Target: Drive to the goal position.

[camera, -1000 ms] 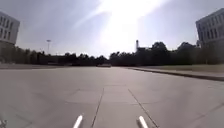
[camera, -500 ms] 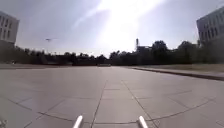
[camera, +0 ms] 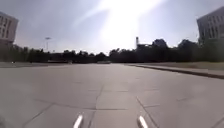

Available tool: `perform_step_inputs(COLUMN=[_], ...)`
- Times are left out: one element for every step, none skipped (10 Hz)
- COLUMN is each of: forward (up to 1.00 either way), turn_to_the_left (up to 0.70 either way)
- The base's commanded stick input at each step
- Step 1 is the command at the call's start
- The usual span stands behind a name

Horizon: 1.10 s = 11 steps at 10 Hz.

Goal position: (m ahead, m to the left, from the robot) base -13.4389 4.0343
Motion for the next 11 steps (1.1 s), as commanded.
perform_step_inputs(forward=[0.98,0.98,0.98,0.98,0.98,0.98,0.98,0.98,0.98,0.98,0.98], turn_to_the_left=[0.00,0.25,0.39,0.39,0.39,0.39,0.39,0.39,0.39,0.39,0.39])
